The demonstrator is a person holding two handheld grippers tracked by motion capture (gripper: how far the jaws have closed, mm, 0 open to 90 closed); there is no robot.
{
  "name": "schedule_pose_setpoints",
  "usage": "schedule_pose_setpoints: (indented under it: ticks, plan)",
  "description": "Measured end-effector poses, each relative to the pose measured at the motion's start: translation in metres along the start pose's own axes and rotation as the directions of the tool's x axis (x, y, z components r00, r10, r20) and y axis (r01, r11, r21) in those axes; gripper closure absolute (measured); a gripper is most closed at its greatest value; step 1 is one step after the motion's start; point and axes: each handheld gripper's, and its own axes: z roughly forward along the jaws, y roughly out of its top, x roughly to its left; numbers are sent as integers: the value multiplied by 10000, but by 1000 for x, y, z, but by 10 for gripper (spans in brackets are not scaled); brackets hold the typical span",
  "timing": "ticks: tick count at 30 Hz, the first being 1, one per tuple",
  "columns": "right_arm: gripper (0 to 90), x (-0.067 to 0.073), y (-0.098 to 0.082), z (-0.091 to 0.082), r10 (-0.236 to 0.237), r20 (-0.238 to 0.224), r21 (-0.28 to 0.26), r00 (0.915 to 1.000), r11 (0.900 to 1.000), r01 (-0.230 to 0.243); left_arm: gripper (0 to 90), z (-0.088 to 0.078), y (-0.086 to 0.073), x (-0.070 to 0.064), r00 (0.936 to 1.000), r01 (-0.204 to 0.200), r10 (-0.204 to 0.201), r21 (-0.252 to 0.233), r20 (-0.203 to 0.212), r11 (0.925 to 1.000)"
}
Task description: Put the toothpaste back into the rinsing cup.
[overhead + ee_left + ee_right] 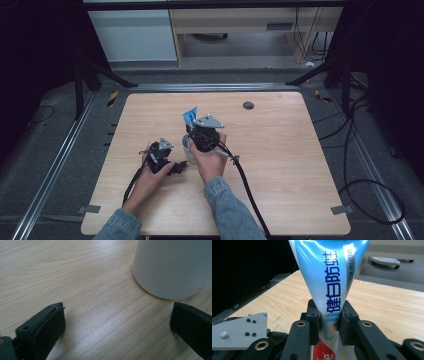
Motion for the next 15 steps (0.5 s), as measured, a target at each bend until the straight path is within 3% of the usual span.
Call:
schedule_pose_setpoints:
  ticks: [15]
  plan:
    - [729,-4,-5,3,401,-115,177,9991,9990,-399,0,0,0,0,10000,-6,6,0,2,10000]
